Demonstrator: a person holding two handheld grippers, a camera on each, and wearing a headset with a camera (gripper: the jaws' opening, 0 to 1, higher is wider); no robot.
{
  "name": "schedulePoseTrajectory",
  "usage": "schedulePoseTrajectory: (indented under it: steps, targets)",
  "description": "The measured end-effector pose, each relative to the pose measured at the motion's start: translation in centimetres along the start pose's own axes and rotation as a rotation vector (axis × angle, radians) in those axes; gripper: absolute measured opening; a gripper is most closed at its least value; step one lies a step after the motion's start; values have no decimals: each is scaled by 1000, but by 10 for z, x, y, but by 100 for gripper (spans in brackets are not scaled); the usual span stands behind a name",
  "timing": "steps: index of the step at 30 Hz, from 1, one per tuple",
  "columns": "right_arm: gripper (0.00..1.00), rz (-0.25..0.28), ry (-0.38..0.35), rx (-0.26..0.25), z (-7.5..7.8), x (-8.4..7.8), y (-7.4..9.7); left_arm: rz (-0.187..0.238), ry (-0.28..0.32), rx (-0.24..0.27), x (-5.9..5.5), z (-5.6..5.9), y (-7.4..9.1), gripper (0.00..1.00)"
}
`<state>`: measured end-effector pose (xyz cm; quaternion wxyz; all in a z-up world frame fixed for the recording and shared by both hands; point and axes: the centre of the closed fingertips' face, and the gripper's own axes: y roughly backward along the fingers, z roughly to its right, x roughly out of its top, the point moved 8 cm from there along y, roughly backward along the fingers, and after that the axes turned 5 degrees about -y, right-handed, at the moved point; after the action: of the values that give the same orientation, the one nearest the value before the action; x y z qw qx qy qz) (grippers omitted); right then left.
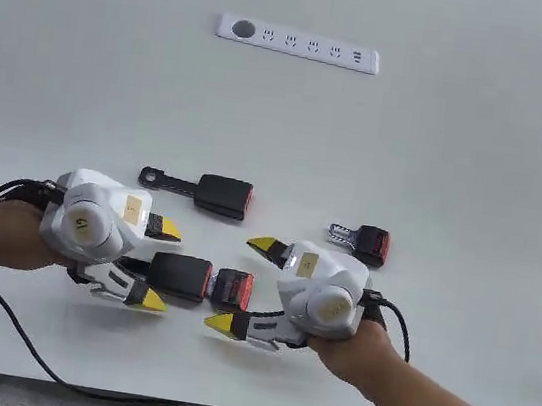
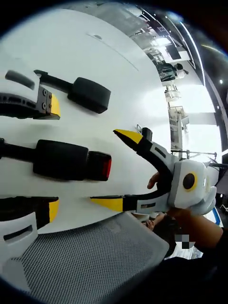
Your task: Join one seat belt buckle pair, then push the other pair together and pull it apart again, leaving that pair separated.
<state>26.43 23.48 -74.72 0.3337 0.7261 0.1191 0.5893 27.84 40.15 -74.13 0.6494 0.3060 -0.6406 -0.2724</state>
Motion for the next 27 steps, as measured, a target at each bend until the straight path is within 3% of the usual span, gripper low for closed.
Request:
schedulePoseTrajectory:
  steps: [5, 13, 20, 27]
  targets:
    - [74, 15, -29, -30, 5, -1, 16, 36, -2, 44, 8, -3, 12, 71]
    - [76, 22, -30, -61, 26, -1, 41, 37, -5, 80, 20, -17, 24, 72]
    - [75, 27, -30, -89, 56, -1, 64, 33, -23, 87, 32, -39, 27, 71]
    - [74, -2, -54, -103, 89, -15, 86, 23, -40, 96, 38, -66, 27, 71]
